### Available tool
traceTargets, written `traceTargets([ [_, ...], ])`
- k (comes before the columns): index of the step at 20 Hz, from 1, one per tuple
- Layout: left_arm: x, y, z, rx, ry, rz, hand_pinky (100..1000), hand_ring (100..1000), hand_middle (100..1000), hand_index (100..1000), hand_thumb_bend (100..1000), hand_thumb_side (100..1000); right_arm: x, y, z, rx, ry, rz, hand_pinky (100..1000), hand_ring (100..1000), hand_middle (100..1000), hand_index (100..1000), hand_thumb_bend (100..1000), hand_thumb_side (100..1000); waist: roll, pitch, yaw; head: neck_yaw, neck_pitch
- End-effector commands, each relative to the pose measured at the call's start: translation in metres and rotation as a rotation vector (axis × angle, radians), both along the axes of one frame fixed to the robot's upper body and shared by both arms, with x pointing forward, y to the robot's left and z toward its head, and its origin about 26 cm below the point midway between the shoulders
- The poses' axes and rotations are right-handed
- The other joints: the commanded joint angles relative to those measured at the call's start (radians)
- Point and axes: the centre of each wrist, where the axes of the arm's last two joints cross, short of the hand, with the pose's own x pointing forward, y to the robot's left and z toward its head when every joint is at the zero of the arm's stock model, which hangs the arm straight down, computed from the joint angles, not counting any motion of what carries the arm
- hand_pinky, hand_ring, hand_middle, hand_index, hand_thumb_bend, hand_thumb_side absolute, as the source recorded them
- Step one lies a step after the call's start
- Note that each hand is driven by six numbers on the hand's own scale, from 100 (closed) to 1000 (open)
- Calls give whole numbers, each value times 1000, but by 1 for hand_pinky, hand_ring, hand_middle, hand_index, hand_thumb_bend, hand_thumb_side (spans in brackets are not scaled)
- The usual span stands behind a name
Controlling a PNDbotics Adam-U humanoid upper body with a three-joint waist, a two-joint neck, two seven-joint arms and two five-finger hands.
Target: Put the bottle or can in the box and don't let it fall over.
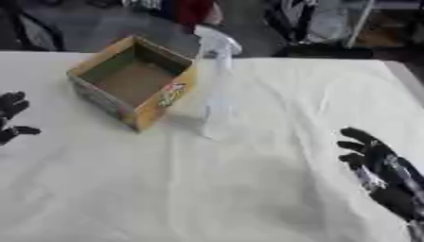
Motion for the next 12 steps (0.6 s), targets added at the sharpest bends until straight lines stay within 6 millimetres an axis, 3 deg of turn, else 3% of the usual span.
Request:
traceTargets([
  [1, 0, 2, 5, 16, -11, -7, 736, 1000, 964, 1000, 457, 1000, 14, -8, 28, -30, -76, 42, 787, 872, 905, 960, 100, 533, 0, -12, 3, -7, -8],
  [7, 1, 1, 4, 20, -5, -21, 736, 1000, 964, 1000, 457, 1000, 50, -10, 69, -20, -178, 74, 790, 866, 898, 960, 100, 523, -1, -11, 16, -19, -7],
  [12, 2, 0, 3, 20, -2, -33, 736, 1000, 964, 1000, 460, 1000, 76, 1, 92, -13, -222, 106, 790, 867, 900, 961, 100, 523, -1, -8, 30, -31, -8],
])
